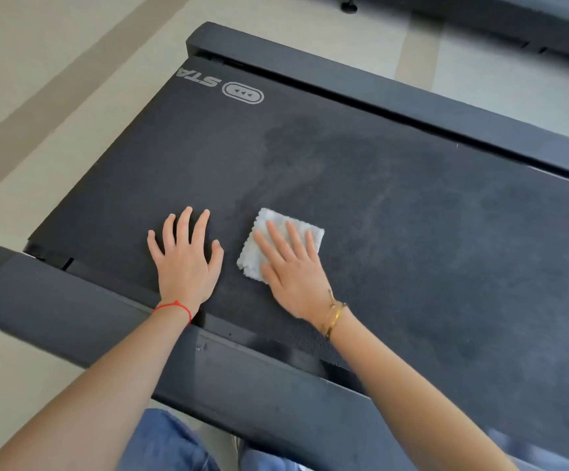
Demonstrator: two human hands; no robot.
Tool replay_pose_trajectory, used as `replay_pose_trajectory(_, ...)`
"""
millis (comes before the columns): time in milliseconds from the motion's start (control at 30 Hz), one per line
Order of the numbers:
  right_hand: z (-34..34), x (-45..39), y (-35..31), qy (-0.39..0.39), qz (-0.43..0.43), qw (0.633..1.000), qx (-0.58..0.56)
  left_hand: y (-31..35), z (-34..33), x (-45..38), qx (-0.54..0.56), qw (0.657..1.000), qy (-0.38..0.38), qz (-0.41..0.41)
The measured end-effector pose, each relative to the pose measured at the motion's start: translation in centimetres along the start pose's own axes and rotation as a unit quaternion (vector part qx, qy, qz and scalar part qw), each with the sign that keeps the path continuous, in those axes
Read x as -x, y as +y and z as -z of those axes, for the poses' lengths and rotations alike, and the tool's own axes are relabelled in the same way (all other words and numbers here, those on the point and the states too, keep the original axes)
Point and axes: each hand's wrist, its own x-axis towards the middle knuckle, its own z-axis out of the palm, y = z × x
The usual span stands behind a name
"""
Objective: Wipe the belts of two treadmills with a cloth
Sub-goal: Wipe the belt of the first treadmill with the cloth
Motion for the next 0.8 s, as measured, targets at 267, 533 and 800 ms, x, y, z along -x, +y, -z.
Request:
replay_pose_trajectory(267,0.0,9.2,2.4,-0.005,-0.023,1.000,-0.004,0.7,1.1,0.6,0.008,1.000,-0.028,-0.006)
replay_pose_trajectory(533,0.9,8.9,7.1,0.031,-0.254,0.966,-0.027,2.9,1.5,4.6,0.064,0.995,-0.028,-0.066)
replay_pose_trajectory(800,-1.2,14.0,2.6,0.033,-0.103,0.993,-0.038,5.3,2.1,5.3,0.081,0.991,-0.035,-0.102)
